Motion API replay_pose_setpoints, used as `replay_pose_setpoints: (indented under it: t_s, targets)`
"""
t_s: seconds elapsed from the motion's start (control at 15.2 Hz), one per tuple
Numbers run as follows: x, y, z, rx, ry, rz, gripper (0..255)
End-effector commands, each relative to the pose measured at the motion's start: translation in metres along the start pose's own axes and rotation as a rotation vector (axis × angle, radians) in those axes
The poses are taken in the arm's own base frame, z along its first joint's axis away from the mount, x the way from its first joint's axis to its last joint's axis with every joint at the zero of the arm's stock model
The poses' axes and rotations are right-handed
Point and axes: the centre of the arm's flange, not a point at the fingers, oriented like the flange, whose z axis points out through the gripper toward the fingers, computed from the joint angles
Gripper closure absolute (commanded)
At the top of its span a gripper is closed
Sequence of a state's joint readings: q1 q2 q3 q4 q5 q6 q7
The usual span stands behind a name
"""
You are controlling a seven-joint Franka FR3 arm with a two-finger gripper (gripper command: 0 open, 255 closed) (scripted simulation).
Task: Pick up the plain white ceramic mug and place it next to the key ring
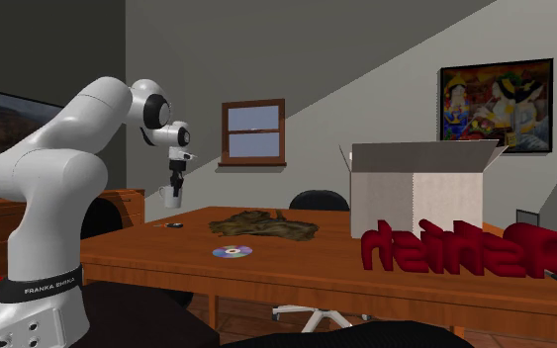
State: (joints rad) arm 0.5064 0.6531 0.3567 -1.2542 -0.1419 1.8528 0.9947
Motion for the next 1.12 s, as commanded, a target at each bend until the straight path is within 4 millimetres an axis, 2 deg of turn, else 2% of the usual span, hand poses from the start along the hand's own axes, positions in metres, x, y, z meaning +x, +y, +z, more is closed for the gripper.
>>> replay_pose_setpoints:
  t_s: [0.0,0.26,0.79,0.86,1.06]
  targets:
    - [0.001,-0.001,0.011,0.001,0.0,0.0,255]
    - [0.003,-0.001,0.032,0.001,0.0,0.0,255]
    - [0.003,-0.001,0.033,0.001,0.0,0.0,255]
    - [0.003,-0.001,0.033,0.001,0.0,0.0,0]
    - [0.003,-0.001,0.033,0.001,0.0,0.0,0]
